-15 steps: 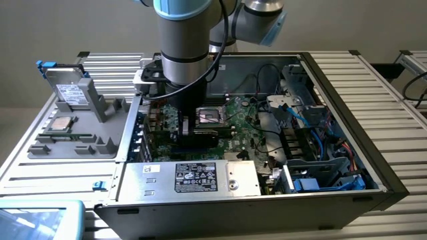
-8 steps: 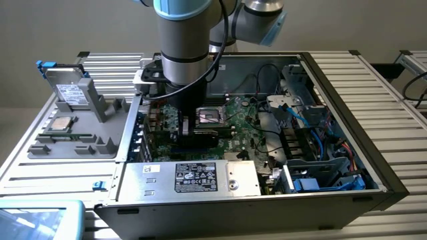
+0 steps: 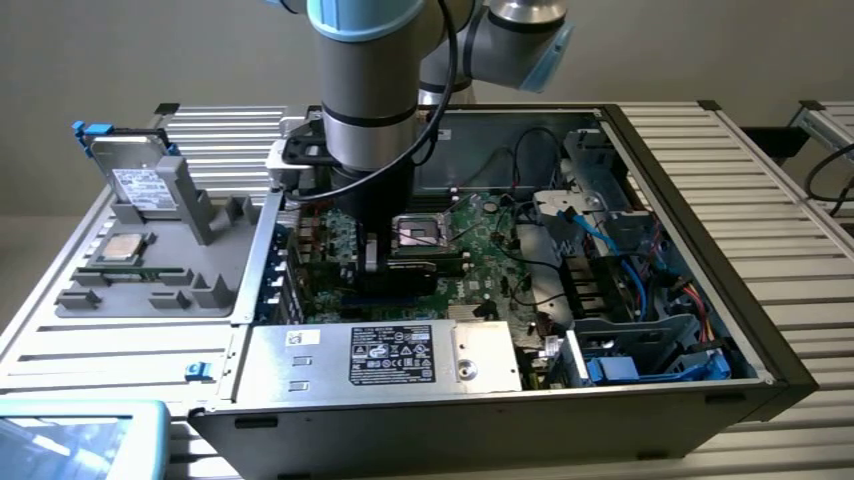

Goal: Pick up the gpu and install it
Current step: 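Insert the gpu into the slot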

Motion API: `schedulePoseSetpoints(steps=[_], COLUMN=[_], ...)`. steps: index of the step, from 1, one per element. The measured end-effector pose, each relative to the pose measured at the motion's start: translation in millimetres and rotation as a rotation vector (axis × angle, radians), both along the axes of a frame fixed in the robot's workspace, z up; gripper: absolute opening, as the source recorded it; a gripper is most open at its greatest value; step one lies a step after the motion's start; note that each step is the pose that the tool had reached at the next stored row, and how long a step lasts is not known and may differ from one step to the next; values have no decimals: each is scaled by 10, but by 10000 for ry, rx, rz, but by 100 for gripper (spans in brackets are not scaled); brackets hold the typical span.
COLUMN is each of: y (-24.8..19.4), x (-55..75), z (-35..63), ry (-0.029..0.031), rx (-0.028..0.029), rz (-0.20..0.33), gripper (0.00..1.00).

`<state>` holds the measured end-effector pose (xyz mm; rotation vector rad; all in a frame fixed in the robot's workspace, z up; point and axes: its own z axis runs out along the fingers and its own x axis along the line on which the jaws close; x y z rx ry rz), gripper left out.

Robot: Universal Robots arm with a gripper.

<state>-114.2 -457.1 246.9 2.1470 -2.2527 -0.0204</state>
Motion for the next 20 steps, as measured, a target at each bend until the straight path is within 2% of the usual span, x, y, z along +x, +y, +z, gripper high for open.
schedulePoseSetpoints(steps=[5,7,20], y=[-1,-18,-18], x=[-1,0,0], z=[0,0,-9], ry=[-1,3,4], rx=[14,68,66], rz=[-2,0,-1], gripper=[28,28,28])
